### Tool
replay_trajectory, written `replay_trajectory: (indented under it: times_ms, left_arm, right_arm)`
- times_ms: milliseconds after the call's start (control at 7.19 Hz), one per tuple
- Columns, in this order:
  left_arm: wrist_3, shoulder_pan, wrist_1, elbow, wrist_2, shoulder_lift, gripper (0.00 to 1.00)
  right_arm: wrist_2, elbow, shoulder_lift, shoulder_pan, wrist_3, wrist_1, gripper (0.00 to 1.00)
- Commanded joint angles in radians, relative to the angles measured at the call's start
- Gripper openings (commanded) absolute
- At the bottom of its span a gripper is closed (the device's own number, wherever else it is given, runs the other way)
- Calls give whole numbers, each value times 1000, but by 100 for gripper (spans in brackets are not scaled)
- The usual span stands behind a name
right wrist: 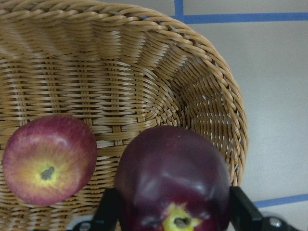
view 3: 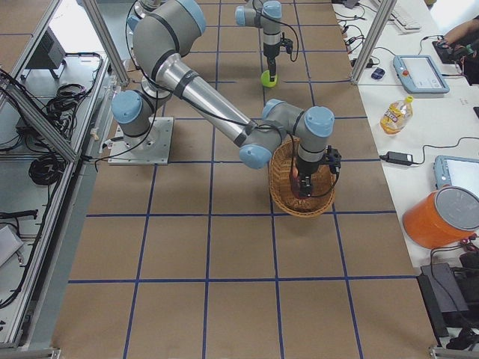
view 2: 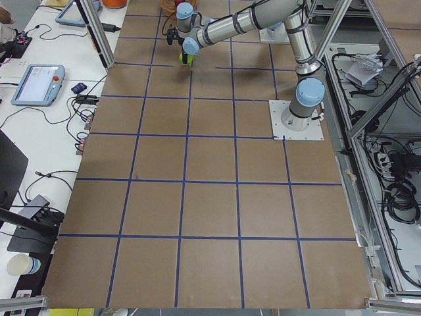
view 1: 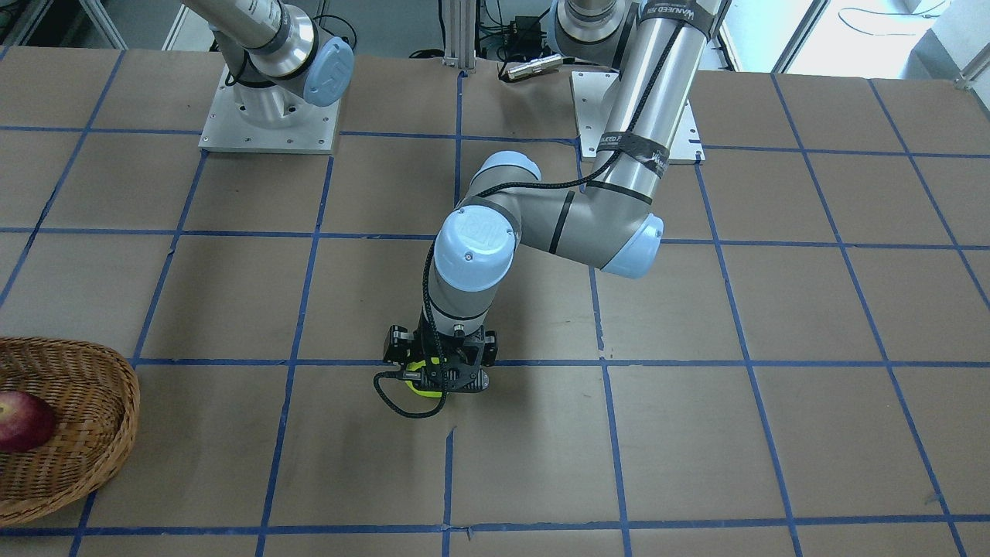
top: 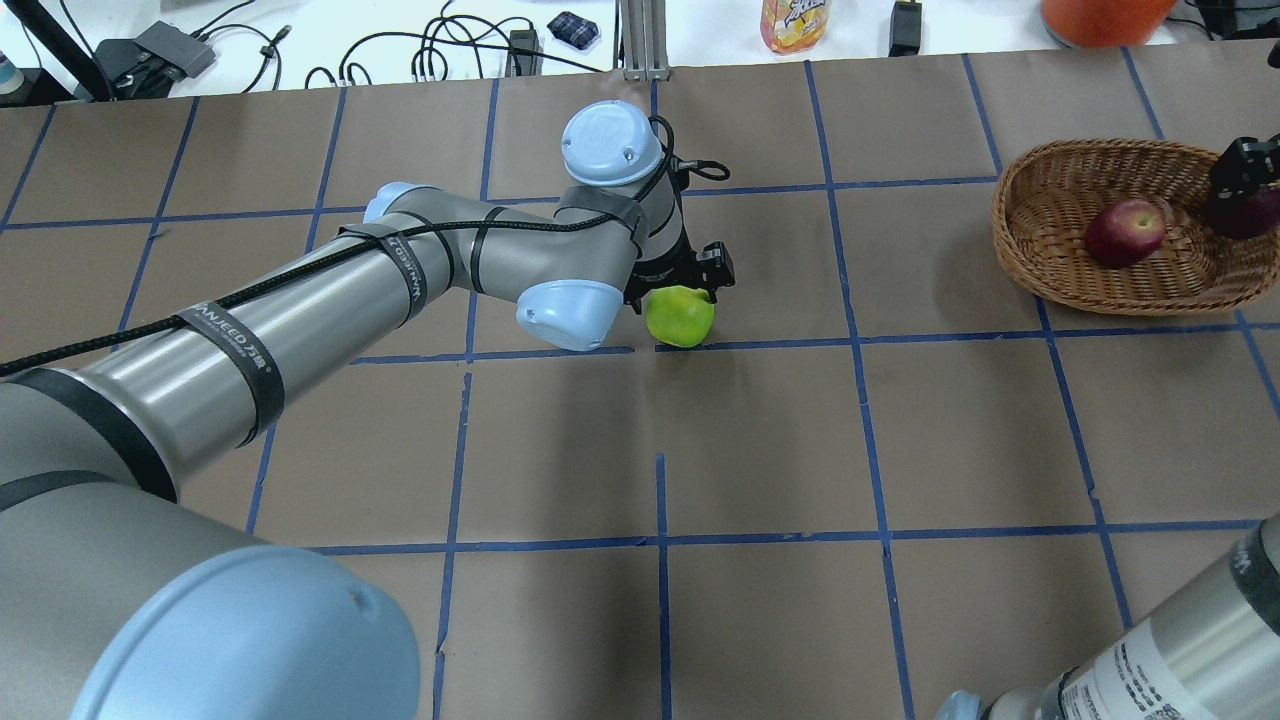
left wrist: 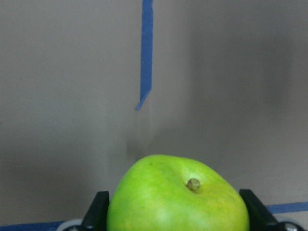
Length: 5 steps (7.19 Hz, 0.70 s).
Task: Put all apples into basket
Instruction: 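Drop dark apple in basket with right gripper while left centers green apple, then raise the left gripper back toward rest while the right returns from the basket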
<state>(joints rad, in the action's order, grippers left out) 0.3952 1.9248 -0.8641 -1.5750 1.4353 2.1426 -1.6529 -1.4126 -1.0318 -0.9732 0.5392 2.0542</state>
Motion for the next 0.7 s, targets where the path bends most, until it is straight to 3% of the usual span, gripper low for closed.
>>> replay_trajectory:
  times_ms: [0,278,418,557]
  left_arm:
    - [-27,-36,-190,61,5,-71,100]
    - [-80,-85,-380,111,4,-172,100]
    - [-164,-134,-463,130,40,-215,100]
    - [-238,-176,-587,139,83,-272,100]
  right_arm:
    - [5,-2,25,1,-16,14,0]
    - [14,20,67,1,-15,35,0]
    - [33,21,71,1,-16,37,13]
    - [33,23,82,1,-16,37,52]
